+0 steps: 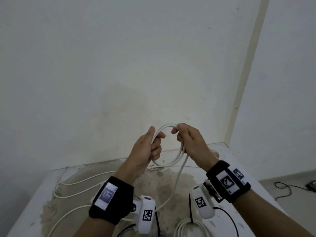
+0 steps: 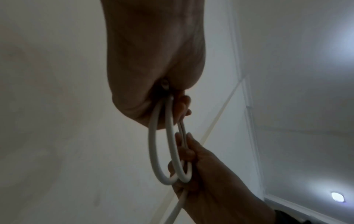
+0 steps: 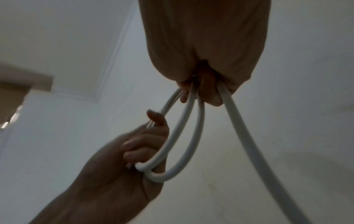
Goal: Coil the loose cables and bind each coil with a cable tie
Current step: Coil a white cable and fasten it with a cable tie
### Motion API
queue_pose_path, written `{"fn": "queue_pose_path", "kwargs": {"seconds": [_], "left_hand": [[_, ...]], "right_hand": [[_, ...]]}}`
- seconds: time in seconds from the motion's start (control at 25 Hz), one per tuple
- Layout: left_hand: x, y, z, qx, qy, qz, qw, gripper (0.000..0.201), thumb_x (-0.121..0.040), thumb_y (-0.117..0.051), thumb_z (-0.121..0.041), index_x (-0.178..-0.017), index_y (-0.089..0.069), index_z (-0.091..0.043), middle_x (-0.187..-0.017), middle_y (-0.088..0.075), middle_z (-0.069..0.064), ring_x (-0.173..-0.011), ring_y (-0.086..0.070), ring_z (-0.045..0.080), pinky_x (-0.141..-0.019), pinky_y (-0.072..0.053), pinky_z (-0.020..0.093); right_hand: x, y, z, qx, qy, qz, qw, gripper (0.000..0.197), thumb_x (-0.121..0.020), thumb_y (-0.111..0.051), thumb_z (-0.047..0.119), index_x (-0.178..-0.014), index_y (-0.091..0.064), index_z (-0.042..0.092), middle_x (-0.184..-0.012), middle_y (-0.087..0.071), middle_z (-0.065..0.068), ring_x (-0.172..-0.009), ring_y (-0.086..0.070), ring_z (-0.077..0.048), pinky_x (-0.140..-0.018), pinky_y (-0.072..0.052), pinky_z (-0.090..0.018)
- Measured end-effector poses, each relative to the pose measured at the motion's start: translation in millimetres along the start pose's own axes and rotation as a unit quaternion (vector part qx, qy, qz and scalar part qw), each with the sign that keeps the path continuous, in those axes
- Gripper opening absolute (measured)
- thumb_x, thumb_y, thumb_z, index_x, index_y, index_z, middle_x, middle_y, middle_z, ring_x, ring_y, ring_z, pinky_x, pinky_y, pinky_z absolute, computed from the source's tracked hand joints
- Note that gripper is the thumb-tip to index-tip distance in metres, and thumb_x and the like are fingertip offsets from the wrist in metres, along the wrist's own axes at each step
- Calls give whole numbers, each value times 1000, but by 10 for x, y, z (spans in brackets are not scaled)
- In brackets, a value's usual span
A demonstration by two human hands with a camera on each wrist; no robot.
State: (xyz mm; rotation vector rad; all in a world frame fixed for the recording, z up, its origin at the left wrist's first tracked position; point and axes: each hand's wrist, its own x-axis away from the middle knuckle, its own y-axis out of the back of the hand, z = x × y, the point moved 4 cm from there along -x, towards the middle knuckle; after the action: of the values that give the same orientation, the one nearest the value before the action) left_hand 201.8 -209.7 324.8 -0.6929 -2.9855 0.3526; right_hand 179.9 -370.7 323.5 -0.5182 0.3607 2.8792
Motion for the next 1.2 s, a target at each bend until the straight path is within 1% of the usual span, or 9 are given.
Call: {"fn": "queue_pose_path", "kwargs": {"seconds": [0.08, 0.2, 0.44, 0.56, 0.68, 0.84, 1.0, 1.08, 1.2], "left_hand": [[21, 29, 14, 7, 1, -9, 1000, 41, -104, -31, -40, -86, -54, -12, -53, -25, -6, -41, -27, 8, -40, -27, 19], [39, 58, -20, 167, 17, 12, 986, 37, -104, -32, -37, -82, -52, -14, -52, -25, -7, -36, -22, 4, -34, -19, 17], [-42, 645, -479, 357, -102, 0, 929, 35, -105, -29, -31, -81, -50, -16, -55, -37, -9, -34, -31, 4, -33, -26, 15], [13, 991, -704, 310, -146, -47, 938, 34, -105, -29, -33, -81, -48, -19, -55, -38, -10, -35, -30, 4, -34, -26, 15], [63, 1202, -854, 263, -185, -93, 942, 33, -105, -29, -35, -79, -47, -22, -54, -35, -10, -37, -28, 4, -36, -26, 14], [16, 1107, -699, 194, -160, -99, 963, 33, -105, -30, -34, -79, -46, -22, -51, -32, -9, -39, -28, 3, -38, -28, 16], [-60, 817, -488, 147, -134, -58, 978, 34, -106, -27, -31, -80, -46, -17, -50, -33, -9, -44, -39, 7, -45, -40, 18], [-41, 664, -419, 60, -130, -43, 989, 35, -106, -26, -29, -82, -46, -14, -51, -34, -8, -50, -52, 11, -53, -50, 22], [37, 444, -324, -114, -117, -8, 987, 36, -107, -25, -28, -84, -45, -9, -54, -38, -5, -64, -66, 22, -58, -54, 28]], "right_hand": [[-29, -29, -56, -47, -40, -7, 998, 41, -107, -38, 38, -96, -66, 10, -62, -39, 0, -50, -29, -10, -46, -27, -23], [-45, -123, -138, -110, -67, 32, 991, 27, -107, -39, 34, -112, -61, 18, -73, -56, 0, -49, -32, -12, -46, -29, -24], [162, -128, -708, -46, -42, 111, 992, 24, -106, -45, 29, -123, -62, 30, -81, -55, -1, -58, -41, -17, -56, -41, -32], [180, 86, -959, 121, -17, 102, 987, 22, -105, -46, 31, -108, -65, 40, -72, -57, 8, -57, -48, -3, -61, -42, -22], [166, 266, -1035, 249, 15, 101, 963, 24, -104, -43, 37, -115, -64, 37, -74, -58, 12, -67, -53, 0, -64, -38, -17], [186, 44, -691, 336, 86, 203, 916, 30, -105, -42, 38, -111, -69, 25, -81, -64, 6, -72, -57, -9, -67, -47, -32], [275, -342, -134, 270, 100, 304, 908, 35, -106, -39, 40, -102, -72, 29, -69, -64, 5, -61, -56, -9, -67, -47, -30], [273, -406, 122, 183, 104, 294, 932, 34, -106, -38, 40, -99, -71, 31, -64, -55, -14, -56, -47, -26, -60, -42, -35], [147, -333, 383, 163, 137, 230, 950, 31, -105, -44, 35, -96, -73, 29, -56, -31, -5, -50, -27, -14, -52, -26, -28]]}}
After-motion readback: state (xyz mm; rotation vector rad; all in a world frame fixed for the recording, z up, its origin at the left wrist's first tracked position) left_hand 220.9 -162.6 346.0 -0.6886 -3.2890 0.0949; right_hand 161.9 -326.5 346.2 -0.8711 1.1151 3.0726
